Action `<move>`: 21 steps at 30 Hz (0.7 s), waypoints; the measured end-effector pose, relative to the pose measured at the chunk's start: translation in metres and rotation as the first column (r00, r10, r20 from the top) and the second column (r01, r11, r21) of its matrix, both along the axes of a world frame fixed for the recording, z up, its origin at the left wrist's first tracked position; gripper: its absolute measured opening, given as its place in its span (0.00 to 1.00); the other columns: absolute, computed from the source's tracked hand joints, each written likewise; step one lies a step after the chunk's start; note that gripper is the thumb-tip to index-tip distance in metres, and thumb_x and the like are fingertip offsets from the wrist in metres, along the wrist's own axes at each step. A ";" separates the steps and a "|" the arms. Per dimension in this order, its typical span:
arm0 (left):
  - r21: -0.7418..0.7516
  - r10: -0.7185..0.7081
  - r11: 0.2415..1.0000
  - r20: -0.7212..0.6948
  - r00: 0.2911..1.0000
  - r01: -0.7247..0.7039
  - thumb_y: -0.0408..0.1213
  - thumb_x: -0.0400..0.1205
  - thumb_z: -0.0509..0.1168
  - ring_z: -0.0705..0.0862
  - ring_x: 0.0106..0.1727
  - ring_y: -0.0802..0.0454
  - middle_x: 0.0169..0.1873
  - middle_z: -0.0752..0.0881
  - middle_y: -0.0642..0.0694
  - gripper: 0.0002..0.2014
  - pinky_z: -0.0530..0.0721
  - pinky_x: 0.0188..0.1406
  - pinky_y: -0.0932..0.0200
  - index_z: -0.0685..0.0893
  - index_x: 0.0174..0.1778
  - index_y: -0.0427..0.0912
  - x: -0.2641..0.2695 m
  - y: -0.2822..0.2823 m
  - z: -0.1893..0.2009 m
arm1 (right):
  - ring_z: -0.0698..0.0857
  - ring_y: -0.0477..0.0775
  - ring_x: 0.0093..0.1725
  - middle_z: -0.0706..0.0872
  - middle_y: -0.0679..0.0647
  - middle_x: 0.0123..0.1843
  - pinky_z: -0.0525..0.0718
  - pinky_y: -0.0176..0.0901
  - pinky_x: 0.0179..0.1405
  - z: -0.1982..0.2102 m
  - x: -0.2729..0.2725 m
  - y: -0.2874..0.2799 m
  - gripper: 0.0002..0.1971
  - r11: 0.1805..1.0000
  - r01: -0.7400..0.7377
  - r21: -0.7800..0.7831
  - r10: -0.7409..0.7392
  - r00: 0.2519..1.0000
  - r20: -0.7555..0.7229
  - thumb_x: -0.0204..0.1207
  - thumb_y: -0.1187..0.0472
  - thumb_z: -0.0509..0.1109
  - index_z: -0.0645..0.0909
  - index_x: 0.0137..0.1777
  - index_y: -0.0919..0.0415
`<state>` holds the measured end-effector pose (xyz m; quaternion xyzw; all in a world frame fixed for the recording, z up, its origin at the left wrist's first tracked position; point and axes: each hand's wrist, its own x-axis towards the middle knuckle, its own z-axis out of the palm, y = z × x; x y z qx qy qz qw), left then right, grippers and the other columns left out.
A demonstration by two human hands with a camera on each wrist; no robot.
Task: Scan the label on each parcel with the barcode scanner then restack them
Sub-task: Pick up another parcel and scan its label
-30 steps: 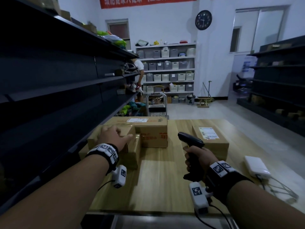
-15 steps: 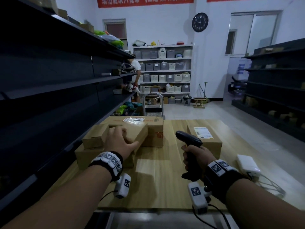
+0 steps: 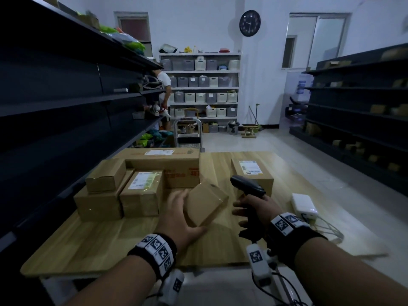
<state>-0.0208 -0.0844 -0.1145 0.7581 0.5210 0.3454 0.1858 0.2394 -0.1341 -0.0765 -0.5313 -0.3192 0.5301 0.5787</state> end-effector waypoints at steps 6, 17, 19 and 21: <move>0.050 -0.075 0.995 -0.097 0.992 0.081 0.56 0.66 0.91 0.68 0.88 0.55 0.90 0.68 0.56 0.62 0.66 0.91 0.54 0.65 0.94 0.52 0.006 -0.005 -0.005 | 0.90 0.69 0.65 0.90 0.68 0.66 0.92 0.82 0.58 -0.012 0.000 0.005 0.16 0.997 0.064 -0.050 -0.066 0.997 -0.047 0.80 0.69 0.80 0.86 0.66 0.62; 0.001 -0.097 0.995 0.130 0.987 0.097 0.46 0.79 0.84 0.81 0.75 0.59 0.74 0.81 0.63 0.33 0.80 0.60 0.70 0.78 0.77 0.67 0.005 -0.016 0.001 | 0.92 0.80 0.62 0.93 0.69 0.64 0.93 0.79 0.49 -0.014 -0.004 0.007 0.19 0.988 0.009 -0.155 -0.008 1.000 0.008 0.79 0.63 0.80 0.86 0.69 0.62; -0.085 -0.023 0.995 0.273 0.962 0.048 0.39 0.78 0.86 0.82 0.75 0.56 0.74 0.79 0.61 0.39 0.80 0.51 0.75 0.76 0.81 0.65 0.009 -0.012 0.001 | 0.91 0.80 0.65 0.92 0.70 0.65 0.94 0.72 0.43 -0.013 -0.002 0.006 0.18 0.988 0.016 -0.154 -0.017 1.000 -0.003 0.81 0.63 0.79 0.86 0.70 0.63; -0.181 0.038 0.983 0.326 0.945 0.023 0.38 0.75 0.89 0.80 0.78 0.51 0.78 0.76 0.55 0.51 0.82 0.57 0.71 0.69 0.91 0.58 0.011 -0.009 0.001 | 0.91 0.79 0.64 0.93 0.69 0.65 0.94 0.76 0.46 -0.013 0.000 0.005 0.19 0.987 0.012 -0.159 -0.012 1.000 0.000 0.80 0.62 0.80 0.86 0.70 0.63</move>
